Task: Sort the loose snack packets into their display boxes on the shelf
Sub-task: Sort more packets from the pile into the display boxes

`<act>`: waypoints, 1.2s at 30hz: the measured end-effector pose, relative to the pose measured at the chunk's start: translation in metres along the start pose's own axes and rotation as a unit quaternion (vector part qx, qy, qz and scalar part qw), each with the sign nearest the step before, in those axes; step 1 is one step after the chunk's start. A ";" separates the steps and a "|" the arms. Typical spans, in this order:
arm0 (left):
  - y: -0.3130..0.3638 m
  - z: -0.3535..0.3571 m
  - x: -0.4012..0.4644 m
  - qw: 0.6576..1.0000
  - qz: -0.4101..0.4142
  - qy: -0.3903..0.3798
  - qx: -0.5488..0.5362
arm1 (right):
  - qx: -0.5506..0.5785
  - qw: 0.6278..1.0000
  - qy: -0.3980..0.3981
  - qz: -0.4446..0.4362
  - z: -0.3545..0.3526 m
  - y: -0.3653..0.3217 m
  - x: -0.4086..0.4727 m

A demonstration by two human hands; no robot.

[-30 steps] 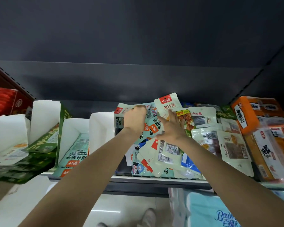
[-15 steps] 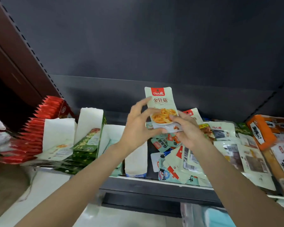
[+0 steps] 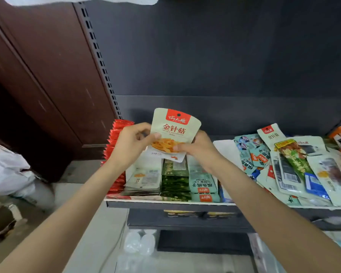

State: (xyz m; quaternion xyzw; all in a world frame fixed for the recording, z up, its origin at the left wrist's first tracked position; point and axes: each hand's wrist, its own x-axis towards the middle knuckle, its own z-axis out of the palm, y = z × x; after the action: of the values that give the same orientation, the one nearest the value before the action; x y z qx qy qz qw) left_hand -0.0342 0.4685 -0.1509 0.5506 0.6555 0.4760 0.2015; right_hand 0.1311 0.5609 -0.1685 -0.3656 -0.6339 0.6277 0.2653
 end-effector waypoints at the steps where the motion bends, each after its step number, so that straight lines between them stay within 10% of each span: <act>1: -0.008 -0.008 -0.004 1.000 -0.006 -0.004 0.004 | -0.030 1.000 0.000 0.004 0.013 0.002 0.003; 11: -0.069 -0.050 -0.025 0.979 -0.108 -0.083 0.155 | -0.275 0.961 -0.031 -0.012 0.061 0.024 0.016; 21: -0.066 -0.052 -0.026 0.972 -0.116 -0.163 0.126 | -0.208 0.964 -0.163 0.038 0.049 0.009 0.003; 29: -0.042 -0.009 -0.011 0.989 -0.088 -0.040 0.108 | -0.124 0.992 -0.002 -0.008 0.020 0.010 0.003; 36: 0.033 0.121 0.019 0.994 -0.036 -0.085 0.063 | -0.153 0.977 0.136 -0.057 -0.079 0.038 -0.015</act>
State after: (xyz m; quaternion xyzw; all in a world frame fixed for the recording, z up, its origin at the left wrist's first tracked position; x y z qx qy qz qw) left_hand 0.0727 0.5325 -0.1739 0.5767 0.6838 0.3779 0.2387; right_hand 0.2074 0.5945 -0.1983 -0.4469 -0.7002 0.4521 0.3250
